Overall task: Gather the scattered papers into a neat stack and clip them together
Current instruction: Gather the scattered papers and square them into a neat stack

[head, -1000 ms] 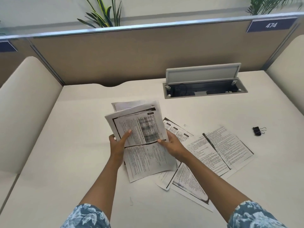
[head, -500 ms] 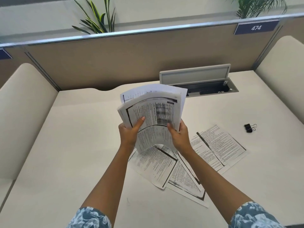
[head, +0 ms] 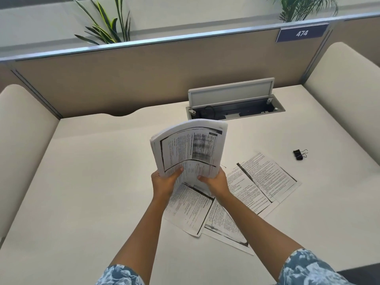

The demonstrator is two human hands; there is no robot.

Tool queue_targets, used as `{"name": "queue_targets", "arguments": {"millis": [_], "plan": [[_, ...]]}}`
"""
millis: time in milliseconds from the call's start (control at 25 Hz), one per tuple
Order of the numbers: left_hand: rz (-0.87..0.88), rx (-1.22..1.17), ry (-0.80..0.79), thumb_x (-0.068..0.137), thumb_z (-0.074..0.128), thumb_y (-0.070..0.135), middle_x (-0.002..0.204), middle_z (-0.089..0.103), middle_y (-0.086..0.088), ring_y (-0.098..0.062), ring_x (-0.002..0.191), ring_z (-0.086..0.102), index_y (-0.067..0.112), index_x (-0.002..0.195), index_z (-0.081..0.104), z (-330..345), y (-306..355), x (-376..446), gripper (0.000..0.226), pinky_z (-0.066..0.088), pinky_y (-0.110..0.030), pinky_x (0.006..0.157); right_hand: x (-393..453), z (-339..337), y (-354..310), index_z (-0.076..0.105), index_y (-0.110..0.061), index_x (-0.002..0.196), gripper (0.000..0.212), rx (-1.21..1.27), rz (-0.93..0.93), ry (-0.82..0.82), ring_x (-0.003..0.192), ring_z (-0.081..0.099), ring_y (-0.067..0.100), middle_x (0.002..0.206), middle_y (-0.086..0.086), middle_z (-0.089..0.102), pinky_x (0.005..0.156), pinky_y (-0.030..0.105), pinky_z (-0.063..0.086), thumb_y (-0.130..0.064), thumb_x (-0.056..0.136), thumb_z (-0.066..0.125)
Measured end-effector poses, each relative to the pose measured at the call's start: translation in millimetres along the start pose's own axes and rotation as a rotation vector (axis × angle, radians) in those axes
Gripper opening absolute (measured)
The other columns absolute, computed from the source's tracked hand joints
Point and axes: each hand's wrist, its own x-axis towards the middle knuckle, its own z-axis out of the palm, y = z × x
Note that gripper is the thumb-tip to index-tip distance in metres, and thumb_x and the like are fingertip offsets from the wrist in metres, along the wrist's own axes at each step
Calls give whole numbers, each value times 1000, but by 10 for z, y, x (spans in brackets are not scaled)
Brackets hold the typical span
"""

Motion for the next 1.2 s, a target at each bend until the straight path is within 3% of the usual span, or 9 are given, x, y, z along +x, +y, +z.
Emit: {"name": "queue_targets", "arguments": {"millis": [200, 360, 560, 680, 760, 840, 960, 1120, 1200], "plan": [[33, 8, -34, 75, 88, 10, 98, 81, 7, -9, 90, 77, 30, 94, 80, -42, 17, 48, 28, 62, -24, 67, 58, -47, -74, 66, -11, 111, 52, 26, -73, 14, 94, 72, 13, 102, -1, 75, 78, 32, 62, -9, 66, 90], [-8, 37, -32, 73, 90, 12, 96, 81, 8, -10, 91, 77, 25, 102, 76, -85, -34, 55, 35, 62, -25, 67, 73, -55, -64, 66, -5, 114, 54, -32, -48, -9, 100, 71, 24, 105, 5, 73, 79, 33, 60, -4, 65, 90], [-32, 73, -11, 79, 85, 24, 89, 79, 19, 0, 84, 76, 32, 98, 73, -75, -32, 87, 24, 59, -17, 63, 117, -182, -62, 42, -15, 120, 61, -127, -47, -8, 113, 55, 23, 120, 6, 55, 83, 31, 52, -1, 73, 78], [-46, 72, 23, 79, 85, 29, 87, 80, 18, -2, 82, 76, 30, 94, 73, -103, 44, 192, 19, 60, -18, 62, 172, -453, -34, 41, -17, 121, 59, -105, -1, 342, 115, 47, 24, 126, 5, 48, 98, 42, 43, -17, 76, 79], [-48, 63, 60, 80, 85, 30, 83, 78, 22, 1, 77, 75, 28, 91, 72, -118, 81, 257, 18, 58, -16, 59, 187, -703, 22, 41, -16, 121, 63, -215, 157, 671, 120, 46, 30, 129, 8, 48, 102, 50, 39, -24, 74, 81], [-50, 39, 107, 80, 85, 30, 80, 77, 25, 6, 74, 74, 28, 91, 70, -131, 110, 307, 18, 57, -12, 58, 172, -940, 92, 37, -17, 126, 73, -341, 341, 862, 124, 39, 33, 139, 12, 39, 103, 50, 34, -28, 71, 83], [-73, 7, 189, 77, 87, 34, 83, 78, 17, 2, 75, 74, 26, 92, 71, -150, 106, 367, 23, 59, -18, 61, 134, -1196, 153, 28, -17, 131, 96, -424, 503, 934, 123, 33, 33, 141, 12, 27, 101, 49, 31, -37, 60, 89], [-130, -27, 240, 76, 88, 35, 100, 72, 10, -8, 89, 69, 22, 110, 67, -144, 86, 375, 42, 55, -24, 72, 64, -1330, 184, 20, -13, 138, 119, -439, 645, 867, 129, 25, 33, 147, 15, 18, 105, 52, 32, -39, 49, 95], [-144, -34, 257, 76, 88, 34, 97, 71, 12, -7, 87, 68, 24, 104, 66, -144, 78, 375, 37, 53, -23, 69, 34, -1336, 169, 15, -11, 142, 123, -482, 671, 823, 133, 24, 36, 151, 16, 14, 104, 52, 36, -36, 52, 95]]}}
